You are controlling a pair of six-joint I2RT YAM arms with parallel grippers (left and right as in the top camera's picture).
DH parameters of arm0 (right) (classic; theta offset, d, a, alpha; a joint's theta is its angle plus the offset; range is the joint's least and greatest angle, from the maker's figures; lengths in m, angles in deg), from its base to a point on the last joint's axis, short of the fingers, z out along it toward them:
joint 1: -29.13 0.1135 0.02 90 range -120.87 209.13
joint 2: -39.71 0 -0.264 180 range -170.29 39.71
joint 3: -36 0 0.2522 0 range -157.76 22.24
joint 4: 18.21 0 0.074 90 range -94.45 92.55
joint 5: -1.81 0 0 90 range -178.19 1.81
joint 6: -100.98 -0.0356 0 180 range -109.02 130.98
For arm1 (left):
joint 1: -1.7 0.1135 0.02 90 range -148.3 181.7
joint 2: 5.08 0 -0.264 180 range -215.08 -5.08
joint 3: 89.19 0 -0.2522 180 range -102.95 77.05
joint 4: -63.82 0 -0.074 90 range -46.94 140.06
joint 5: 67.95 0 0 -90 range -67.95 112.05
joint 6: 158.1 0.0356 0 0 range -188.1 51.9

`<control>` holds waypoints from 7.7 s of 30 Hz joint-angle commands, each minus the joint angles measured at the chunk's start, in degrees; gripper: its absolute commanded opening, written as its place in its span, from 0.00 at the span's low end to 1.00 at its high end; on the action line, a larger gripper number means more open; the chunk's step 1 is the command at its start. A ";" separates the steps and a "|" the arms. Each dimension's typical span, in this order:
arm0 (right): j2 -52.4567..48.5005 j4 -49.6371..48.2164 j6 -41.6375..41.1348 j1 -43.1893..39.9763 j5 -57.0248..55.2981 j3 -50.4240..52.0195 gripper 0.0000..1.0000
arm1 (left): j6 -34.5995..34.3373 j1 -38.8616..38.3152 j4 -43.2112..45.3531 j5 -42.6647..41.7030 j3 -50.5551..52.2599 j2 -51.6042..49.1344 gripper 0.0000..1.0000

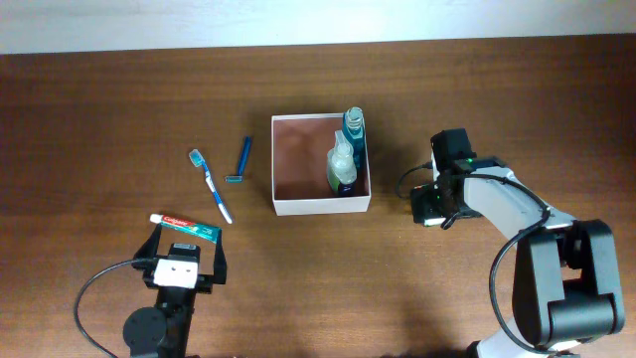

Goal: Pack container

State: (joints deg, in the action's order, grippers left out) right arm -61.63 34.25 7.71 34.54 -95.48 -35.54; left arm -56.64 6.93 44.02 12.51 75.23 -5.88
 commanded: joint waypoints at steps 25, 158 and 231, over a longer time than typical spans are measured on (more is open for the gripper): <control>-0.28 -0.44 -0.63 0.20 1.05 0.48 0.41 | -0.50 0.17 0.00 0.37 0.28 0.13 1.00; 2.99 29.90 -6.71 20.63 0.11 -59.14 0.99 | -0.50 0.17 0.00 0.37 0.28 0.13 1.00; 4.11 38.88 -6.69 -7.37 0.15 -59.12 0.99 | 11.76 0.13 44.15 -12.61 0.28 0.11 1.00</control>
State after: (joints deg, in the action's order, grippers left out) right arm -57.41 73.17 0.74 27.39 -94.65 -94.56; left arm -50.06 6.93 85.37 1.37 75.64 -5.92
